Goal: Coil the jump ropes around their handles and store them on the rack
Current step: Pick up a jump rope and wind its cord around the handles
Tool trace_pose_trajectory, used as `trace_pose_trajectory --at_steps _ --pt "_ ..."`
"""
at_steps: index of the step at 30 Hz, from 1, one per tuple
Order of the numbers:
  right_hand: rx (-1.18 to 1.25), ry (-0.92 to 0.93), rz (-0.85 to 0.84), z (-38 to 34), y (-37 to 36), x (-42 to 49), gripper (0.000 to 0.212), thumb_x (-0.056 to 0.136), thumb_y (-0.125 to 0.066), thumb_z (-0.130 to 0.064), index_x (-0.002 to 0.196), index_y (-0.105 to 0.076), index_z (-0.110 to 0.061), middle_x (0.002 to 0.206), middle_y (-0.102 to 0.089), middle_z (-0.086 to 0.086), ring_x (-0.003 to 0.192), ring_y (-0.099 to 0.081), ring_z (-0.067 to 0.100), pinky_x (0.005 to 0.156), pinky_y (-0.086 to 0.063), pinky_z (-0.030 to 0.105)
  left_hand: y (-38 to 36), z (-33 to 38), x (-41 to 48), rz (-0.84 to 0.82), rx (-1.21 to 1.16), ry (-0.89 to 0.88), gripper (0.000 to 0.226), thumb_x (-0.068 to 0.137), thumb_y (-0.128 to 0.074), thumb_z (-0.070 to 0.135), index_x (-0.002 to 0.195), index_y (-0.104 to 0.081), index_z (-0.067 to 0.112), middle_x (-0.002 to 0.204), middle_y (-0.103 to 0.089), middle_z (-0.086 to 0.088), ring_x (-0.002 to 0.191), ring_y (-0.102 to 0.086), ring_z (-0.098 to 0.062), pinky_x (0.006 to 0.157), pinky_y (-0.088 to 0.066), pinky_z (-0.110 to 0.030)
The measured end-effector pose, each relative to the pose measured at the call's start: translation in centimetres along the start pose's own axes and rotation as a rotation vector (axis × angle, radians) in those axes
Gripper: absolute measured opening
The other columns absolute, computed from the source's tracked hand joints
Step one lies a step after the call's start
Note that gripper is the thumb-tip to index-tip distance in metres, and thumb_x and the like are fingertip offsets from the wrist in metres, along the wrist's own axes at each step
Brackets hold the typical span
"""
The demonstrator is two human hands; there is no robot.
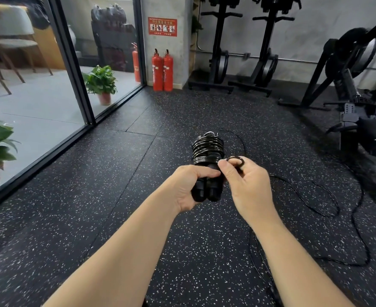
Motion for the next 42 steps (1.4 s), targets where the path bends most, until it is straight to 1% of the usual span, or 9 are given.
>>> trace_pose_trajectory --at_steps 3,6,9,13,18,29,34,39,42 --pt "-0.118 0.045 -0.044 0.0 -0.6 0.1 0.009 0.091 -0.066 -0.023 0.085 -0.069 -0.016 0.082 -0.067 0.002 0.077 -0.062 0.017 0.072 -0.052 0.034 0.6 0.0 0.5 0.056 0.076 -0.041 0.009 0.083 -0.062 -0.003 0.088 -0.068 0.001 0.076 -0.066 -0.013 0.061 -0.063 -0.022 0.062 -0.049 -0.030" --pt "-0.106 0.085 -0.158 -0.6 -0.3 0.3 0.012 0.090 -0.067 -0.018 0.081 -0.074 -0.013 0.075 -0.069 0.004 0.073 -0.063 0.019 0.070 -0.052 0.042 1.0 0.0 0.5 0.043 0.125 -0.044 0.008 0.082 -0.063 -0.003 0.082 -0.069 0.003 0.074 -0.066 -0.013 0.064 -0.061 -0.022 0.065 -0.048 -0.031" --pt "0.046 -0.020 -0.324 -1.0 0.0 0.3 0.006 0.087 -0.068 -0.005 0.086 -0.073 -0.007 0.062 -0.066 0.003 0.053 -0.057 0.008 0.052 -0.048 0.026 1.2 -0.1 0.3 0.001 0.133 -0.007 0.010 0.082 -0.062 -0.003 0.089 -0.068 0.001 0.075 -0.066 -0.012 0.061 -0.064 -0.020 0.055 -0.052 -0.025" --pt "0.273 -0.206 -0.485 -0.6 0.3 0.2 0.022 0.081 -0.065 0.011 0.097 -0.070 -0.004 0.078 -0.063 0.021 0.063 -0.069 0.023 0.067 -0.057 0.026 1.1 -0.2 -0.2 -0.108 0.157 0.065 0.048 0.063 -0.070 0.006 0.110 -0.064 -0.004 0.082 -0.063 -0.016 0.066 -0.061 -0.024 0.058 -0.048 -0.026" --pt "0.367 -0.274 -0.587 -0.7 -0.1 -0.2 0.028 0.073 -0.066 0.003 0.100 -0.067 0.001 0.080 -0.070 0.016 0.067 -0.071 0.028 0.068 -0.058 0.026 1.3 -0.3 -1.0 -0.229 0.197 0.138 0.025 0.068 -0.062 0.006 0.094 -0.060 0.005 0.073 -0.064 -0.010 0.063 -0.058 -0.020 0.053 -0.047 -0.023" --pt "0.208 -0.205 -0.566 -0.6 -0.7 0.0 0.025 0.067 -0.076 -0.016 0.079 -0.068 0.005 0.059 -0.061 0.014 0.045 -0.057 0.022 0.050 -0.050 0.029 0.9 -0.7 -1.1 -0.152 0.208 0.214 0.010 0.062 -0.056 0.013 0.068 -0.056 0.006 0.062 -0.057 -0.007 0.048 -0.054 -0.016 0.045 -0.044 -0.017" --pt "0.245 -0.176 -0.536 -1.0 -0.4 -0.4 0.023 0.072 -0.075 -0.011 0.094 -0.074 -0.006 0.077 -0.071 0.016 0.065 -0.066 0.020 0.070 -0.057 0.027 1.3 -0.3 -0.7 -0.098 0.117 0.236 0.013 0.062 -0.057 0.016 0.071 -0.061 0.007 0.065 -0.060 -0.007 0.052 -0.059 -0.018 0.047 -0.045 -0.018" --pt "-0.333 0.291 -0.298 -2.1 -1.2 -1.4 0.029 0.083 -0.073 -0.026 0.110 -0.069 -0.017 0.085 -0.059 -0.005 0.076 -0.058 0.012 0.075 -0.052 0.035 1.5 -0.1 -0.2 -0.054 -0.045 0.207 0.018 0.055 -0.066 0.013 0.069 -0.066 0.003 0.071 -0.064 -0.007 0.063 -0.057 -0.018 0.068 -0.042 -0.023" --pt "-0.493 0.406 -0.225 -2.2 -2.3 -1.6 0.053 0.090 -0.056 -0.042 0.131 -0.056 -0.009 0.097 -0.052 -0.003 0.079 -0.057 0.018 0.072 -0.053 0.037 1.5 0.1 -0.3 0.008 -0.093 0.168 0.013 0.061 -0.060 0.016 0.063 -0.068 0.005 0.066 -0.065 -0.007 0.061 -0.059 -0.020 0.071 -0.044 -0.027"
Point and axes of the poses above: each hand's wrist, its own x-axis towards the middle knuckle, its own y-axis out of the back of the hand, z = x × y, the point moved 5 cm from there along x, towards the middle knuckle
